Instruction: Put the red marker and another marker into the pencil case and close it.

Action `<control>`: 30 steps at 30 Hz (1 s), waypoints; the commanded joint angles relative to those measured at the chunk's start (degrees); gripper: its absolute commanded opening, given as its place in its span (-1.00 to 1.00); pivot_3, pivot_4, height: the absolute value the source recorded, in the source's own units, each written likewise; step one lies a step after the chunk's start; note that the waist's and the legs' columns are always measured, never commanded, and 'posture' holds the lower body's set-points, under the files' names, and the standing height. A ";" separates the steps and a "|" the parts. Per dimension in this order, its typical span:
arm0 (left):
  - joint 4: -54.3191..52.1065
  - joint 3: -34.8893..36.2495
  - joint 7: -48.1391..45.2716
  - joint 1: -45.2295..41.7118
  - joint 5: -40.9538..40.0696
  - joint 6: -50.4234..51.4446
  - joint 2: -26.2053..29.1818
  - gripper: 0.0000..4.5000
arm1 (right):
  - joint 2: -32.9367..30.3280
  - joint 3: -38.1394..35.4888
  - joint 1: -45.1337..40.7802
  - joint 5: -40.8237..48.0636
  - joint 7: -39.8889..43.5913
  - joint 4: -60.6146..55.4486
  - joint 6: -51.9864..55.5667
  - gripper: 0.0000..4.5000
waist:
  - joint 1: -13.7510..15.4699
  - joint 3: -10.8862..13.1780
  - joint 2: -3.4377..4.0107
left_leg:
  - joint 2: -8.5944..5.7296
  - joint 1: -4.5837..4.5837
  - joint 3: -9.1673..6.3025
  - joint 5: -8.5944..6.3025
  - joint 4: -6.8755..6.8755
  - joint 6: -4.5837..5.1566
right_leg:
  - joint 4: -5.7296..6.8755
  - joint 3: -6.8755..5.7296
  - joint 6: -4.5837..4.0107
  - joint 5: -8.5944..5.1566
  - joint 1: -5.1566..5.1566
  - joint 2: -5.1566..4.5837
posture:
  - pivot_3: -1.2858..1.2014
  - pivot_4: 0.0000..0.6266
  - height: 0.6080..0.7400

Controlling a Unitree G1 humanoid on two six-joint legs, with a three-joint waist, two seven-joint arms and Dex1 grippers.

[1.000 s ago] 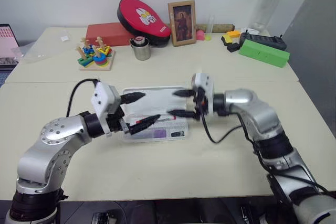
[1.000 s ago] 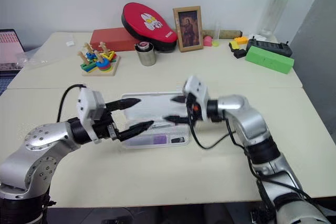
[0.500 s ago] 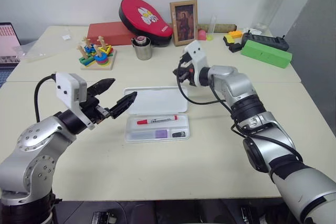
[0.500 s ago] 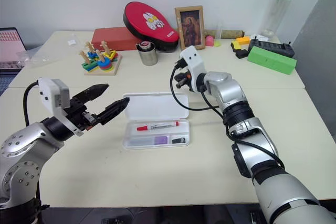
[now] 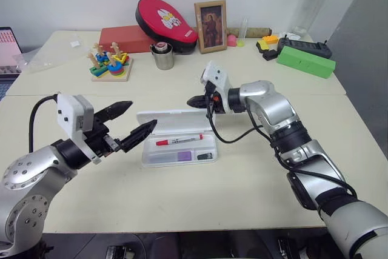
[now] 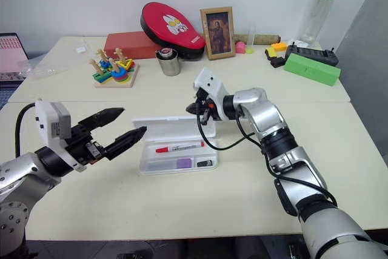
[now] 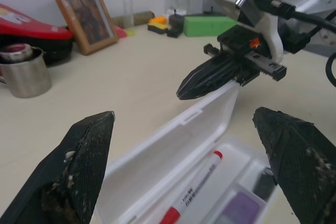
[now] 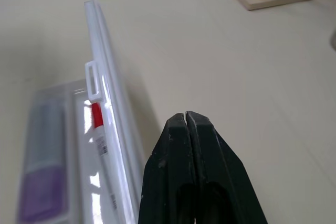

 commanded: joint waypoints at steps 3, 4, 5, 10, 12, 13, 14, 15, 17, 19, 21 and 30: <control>-2.67 0.32 -4.50 3.51 -0.46 -0.10 3.09 1.00 | -3.06 7.17 6.85 -2.00 4.25 -10.35 0.54 -0.99 | 0.00 0.01 0.01 | 0.01 0.00 0.01 0.00 0.00 0.00 | 0.00 0.02 0.00 -0.01 -0.04 0.00 | 0.03 -0.52 1.00; -2.60 0.45 -4.74 3.80 -0.38 -0.26 3.28 1.00 | -3.24 7.82 7.42 -2.54 4.01 -10.77 0.66 -0.99 | -0.02 0.01 0.01 | 0.01 0.00 0.02 0.00 0.00 0.00 | 0.00 0.03 0.00 -0.01 -0.04 0.00 | 0.03 -0.52 1.00; -2.43 0.60 -4.96 3.93 -0.39 -0.39 3.43 1.00 | -3.45 9.05 8.30 -3.79 3.46 -10.70 0.38 -0.99 | -0.02 0.01 0.01 | 0.01 0.00 0.03 0.00 0.00 0.00 | 0.00 0.03 0.00 -0.01 -0.05 0.00 | 0.03 -0.52 1.00; -1.49 0.26 -3.87 2.63 -1.20 0.35 3.09 1.00 | -3.52 11.30 10.63 -6.57 1.76 -9.64 -0.33 -0.99 | 0.00 -0.02 -0.02 | 0.01 0.04 0.04 0.00 0.04 0.00 | -0.01 0.05 0.14 -0.09 -0.01 0.00 | 0.03 -0.52 1.00; -1.26 0.01 -3.18 2.08 -1.73 0.82 2.73 1.00 | -3.29 10.16 10.66 -5.47 1.99 -10.17 0.92 -0.99 | -0.01 -0.02 -0.02 | 0.01 0.08 0.05 0.00 0.04 0.00 | -0.01 0.06 0.16 -0.11 0.02 0.00 | 0.03 -0.52 1.00; -0.23 0.04 -1.55 1.00 -1.67 1.11 2.07 1.00 | -2.81 7.56 10.60 -3.48 1.66 -10.45 1.08 -0.99 | -0.01 -0.02 -0.03 | 0.01 0.10 0.04 0.00 0.04 0.00 | -0.01 0.06 0.17 -0.11 0.04 0.00 | 0.03 -0.52 1.00; 0.90 0.14 0.13 -0.06 -1.56 1.46 1.40 1.00 | -2.37 5.05 10.50 -1.44 1.37 -10.72 2.20 -0.99 | 0.02 -0.02 -0.03 | 0.01 0.11 0.04 0.00 0.04 0.00 | -0.01 0.06 0.17 -0.11 0.06 0.00 | 0.03 -0.52 1.00; 2.14 0.22 1.57 -1.09 -1.16 1.52 0.73 1.00 | -2.10 2.62 10.43 0.34 1.02 -10.88 3.04 -0.99 | 0.02 -0.02 -0.03 | 0.01 0.12 0.04 0.00 0.04 0.00 | 0.00 0.06 0.18 -0.11 0.10 0.00 | 0.03 -0.52 1.00; 4.86 0.55 4.24 -2.62 -0.34 1.75 -0.64 1.00 | -2.27 -1.72 10.59 2.42 -0.45 -10.62 2.33 -0.99 | 0.03 -0.02 -0.03 | 0.00 0.11 0.03 0.00 0.06 0.00 | -0.01 0.05 0.18 -0.10 0.10 0.00 | 0.03 -0.52 1.00; 7.71 -0.03 5.72 -3.31 2.75 0.64 -1.04 1.00 | -3.00 -5.53 10.77 4.07 -2.12 -9.94 2.77 -0.92 | 0.04 -0.02 -0.03 | -0.01 0.10 0.02 0.00 0.07 0.00 | -0.01 0.05 0.16 -0.08 0.10 0.00 | 0.03 -0.52 1.00; 11.12 -2.26 6.49 -3.16 8.08 -0.96 -0.05 1.00 | -5.38 -9.25 11.58 5.97 -2.26 -9.62 4.61 -0.77 | 0.05 -0.01 -0.03 | -0.01 0.09 0.02 0.00 0.07 0.00 | -0.03 0.05 0.13 -0.06 0.11 0.00 | 0.03 -0.52 1.00; 23.38 -1.48 4.12 -5.00 15.48 -4.83 2.42 1.00 | -13.68 -18.67 15.63 9.30 -5.55 -11.67 8.19 0.10 | 0.11 -0.01 -0.02 | -0.02 0.07 0.05 0.00 0.01 0.00 | -0.04 0.06 0.03 -0.02 0.05 0.00 | 0.03 -0.52 1.00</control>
